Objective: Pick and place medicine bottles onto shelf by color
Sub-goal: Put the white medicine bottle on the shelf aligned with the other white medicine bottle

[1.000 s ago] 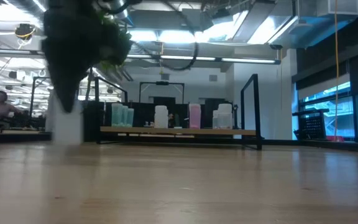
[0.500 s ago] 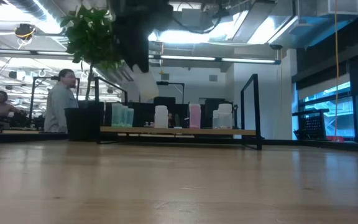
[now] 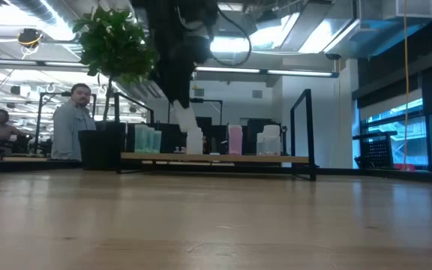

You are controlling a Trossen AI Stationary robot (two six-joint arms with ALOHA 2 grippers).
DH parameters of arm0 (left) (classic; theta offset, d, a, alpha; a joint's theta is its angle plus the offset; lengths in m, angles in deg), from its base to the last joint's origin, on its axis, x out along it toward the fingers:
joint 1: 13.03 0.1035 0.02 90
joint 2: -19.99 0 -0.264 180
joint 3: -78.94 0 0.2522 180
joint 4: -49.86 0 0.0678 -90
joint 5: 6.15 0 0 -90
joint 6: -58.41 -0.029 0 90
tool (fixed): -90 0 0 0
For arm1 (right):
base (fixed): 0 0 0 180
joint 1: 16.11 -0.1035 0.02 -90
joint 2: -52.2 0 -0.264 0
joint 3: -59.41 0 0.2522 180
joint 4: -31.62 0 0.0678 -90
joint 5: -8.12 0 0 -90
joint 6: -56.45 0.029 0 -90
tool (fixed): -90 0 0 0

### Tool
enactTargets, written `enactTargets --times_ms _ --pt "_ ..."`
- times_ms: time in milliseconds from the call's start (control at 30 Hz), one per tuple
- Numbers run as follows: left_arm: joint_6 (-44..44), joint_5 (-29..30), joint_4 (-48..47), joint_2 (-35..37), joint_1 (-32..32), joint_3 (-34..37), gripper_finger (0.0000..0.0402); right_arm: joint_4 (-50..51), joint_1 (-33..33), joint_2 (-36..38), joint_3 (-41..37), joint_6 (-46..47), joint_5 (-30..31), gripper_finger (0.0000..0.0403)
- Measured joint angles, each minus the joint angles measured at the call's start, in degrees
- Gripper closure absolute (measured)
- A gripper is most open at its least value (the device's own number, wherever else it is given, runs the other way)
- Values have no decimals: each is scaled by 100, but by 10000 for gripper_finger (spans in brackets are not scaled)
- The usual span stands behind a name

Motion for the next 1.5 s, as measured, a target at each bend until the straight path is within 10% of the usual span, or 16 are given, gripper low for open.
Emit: enactTargets --times_ms 1500 --pt "-529 352 500 -629 670 7 280 -342 6 2 -2 -903 -247 171"
